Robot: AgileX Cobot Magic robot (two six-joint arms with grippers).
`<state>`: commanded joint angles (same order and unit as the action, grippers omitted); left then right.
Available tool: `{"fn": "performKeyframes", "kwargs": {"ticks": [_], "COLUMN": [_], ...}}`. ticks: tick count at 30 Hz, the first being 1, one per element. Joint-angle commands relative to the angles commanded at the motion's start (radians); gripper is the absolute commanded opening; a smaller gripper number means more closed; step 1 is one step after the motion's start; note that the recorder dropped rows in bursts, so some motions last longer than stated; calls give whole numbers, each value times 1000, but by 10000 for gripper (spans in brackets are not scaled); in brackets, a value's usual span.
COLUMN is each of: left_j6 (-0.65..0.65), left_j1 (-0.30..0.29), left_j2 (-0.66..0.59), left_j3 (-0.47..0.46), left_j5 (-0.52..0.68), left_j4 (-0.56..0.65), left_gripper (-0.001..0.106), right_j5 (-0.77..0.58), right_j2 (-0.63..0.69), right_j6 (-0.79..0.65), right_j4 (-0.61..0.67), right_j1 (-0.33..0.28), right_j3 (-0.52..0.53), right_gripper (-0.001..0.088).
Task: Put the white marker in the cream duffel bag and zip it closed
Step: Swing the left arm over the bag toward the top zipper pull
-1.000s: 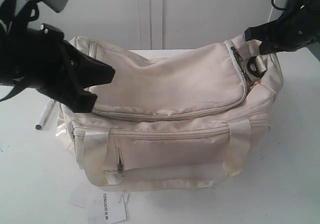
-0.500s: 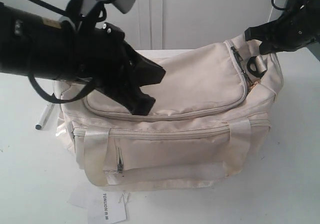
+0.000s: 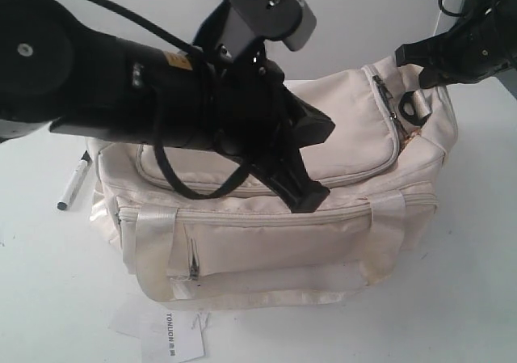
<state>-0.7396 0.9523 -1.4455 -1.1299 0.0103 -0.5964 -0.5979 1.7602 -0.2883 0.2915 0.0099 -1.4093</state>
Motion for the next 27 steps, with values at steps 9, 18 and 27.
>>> {"fn": "performKeyframes", "kwargs": {"ticks": [9, 18, 27], "left_j6": [-2, -2, -2], "left_j1": [49, 50, 50], "left_j2": [-66, -173, -273], "left_j3": [-26, -164, -257], "left_j5": [-92, -69, -70], "left_j4": [74, 89, 165], "left_gripper": [72, 230, 231], "right_j5": [0, 0, 0], "right_j2": [0, 0, 0], "right_j6": [0, 0, 0], "right_j4": [0, 0, 0], "right_j1": [0, 0, 0], "right_j3": [0, 0, 0], "right_gripper": [0, 0, 0]}}
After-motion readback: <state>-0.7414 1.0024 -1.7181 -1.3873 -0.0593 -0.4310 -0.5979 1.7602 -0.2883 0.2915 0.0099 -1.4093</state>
